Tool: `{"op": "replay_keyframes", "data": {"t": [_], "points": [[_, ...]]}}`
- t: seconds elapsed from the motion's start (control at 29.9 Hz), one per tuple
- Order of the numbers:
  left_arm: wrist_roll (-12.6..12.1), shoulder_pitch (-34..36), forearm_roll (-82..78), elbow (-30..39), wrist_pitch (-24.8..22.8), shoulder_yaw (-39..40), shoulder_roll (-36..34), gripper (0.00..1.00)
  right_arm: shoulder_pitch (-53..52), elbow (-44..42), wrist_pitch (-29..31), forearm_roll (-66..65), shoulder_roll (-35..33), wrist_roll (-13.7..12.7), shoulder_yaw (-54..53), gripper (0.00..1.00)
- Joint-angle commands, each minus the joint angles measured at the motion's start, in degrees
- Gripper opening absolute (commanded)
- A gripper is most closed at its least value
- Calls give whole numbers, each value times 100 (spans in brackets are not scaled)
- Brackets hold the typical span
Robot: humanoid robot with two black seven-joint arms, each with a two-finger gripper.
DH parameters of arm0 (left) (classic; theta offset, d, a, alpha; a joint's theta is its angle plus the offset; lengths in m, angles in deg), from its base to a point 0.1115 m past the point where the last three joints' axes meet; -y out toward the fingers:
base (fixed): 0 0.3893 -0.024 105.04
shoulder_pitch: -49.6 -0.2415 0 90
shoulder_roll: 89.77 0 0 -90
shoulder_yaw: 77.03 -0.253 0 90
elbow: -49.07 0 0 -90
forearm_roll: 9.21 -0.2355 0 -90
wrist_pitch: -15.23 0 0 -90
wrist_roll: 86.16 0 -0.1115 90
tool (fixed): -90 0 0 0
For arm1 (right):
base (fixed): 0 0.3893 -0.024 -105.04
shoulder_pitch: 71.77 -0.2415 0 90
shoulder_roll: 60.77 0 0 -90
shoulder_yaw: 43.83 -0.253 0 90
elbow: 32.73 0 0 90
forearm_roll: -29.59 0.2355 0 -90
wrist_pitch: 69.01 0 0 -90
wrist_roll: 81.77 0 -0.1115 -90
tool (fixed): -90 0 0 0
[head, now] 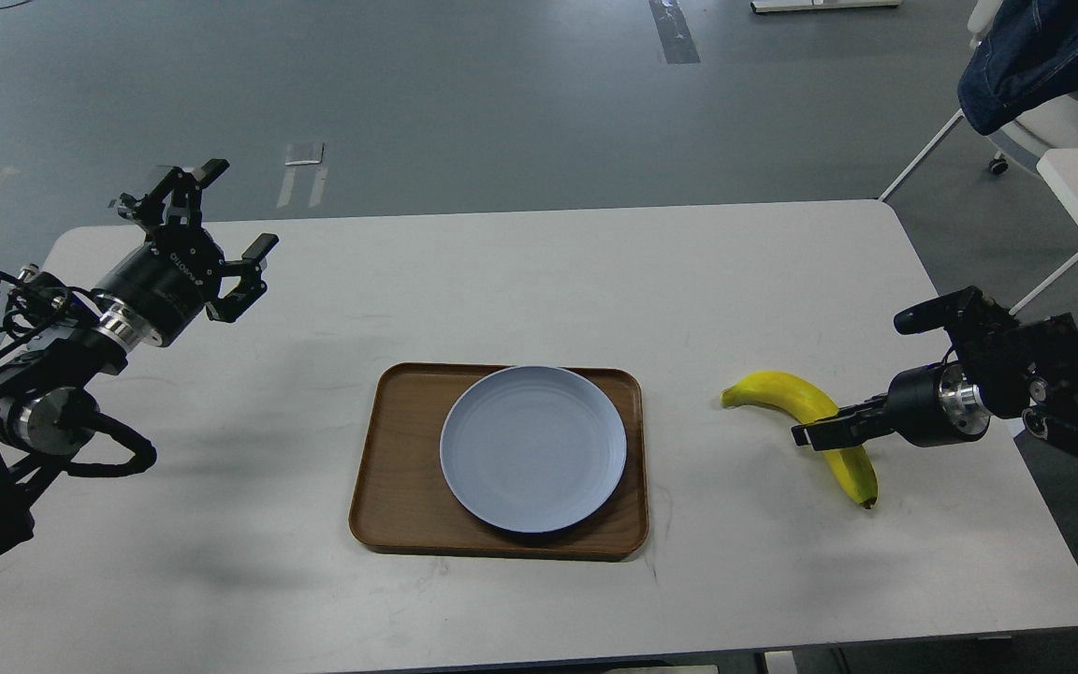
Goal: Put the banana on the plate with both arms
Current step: 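Reach the right gripper down and grasp the yellow banana, then lift the banana with the right gripper and carry it over the plate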
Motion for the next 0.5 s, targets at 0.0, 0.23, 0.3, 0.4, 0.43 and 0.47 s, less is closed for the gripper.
{"op": "replay_keyframes", "data": {"t": [0.0,0.23,0.3,0.4,0.43,0.47], "points": [[0,0,-9,0,0,-1,7,98,-74,36,1,2,-27,0,30,0],[0,0,-9,17,0,-1,-37,98,-504,256,1,20,-71,0,91,0],[0,18,0,17,0,8,-37,98,-889,422,1,63,-71,0,117,0],[0,18,0,17,0,8,-28,98,-1207,537,27,248,-45,0,188,0],[0,18,0,17,0,8,-37,98,-1434,598,36,422,-10,0,344,0],[0,18,0,17,0,8,-28,98,-1706,616,36,616,60,0,555,0]]}}
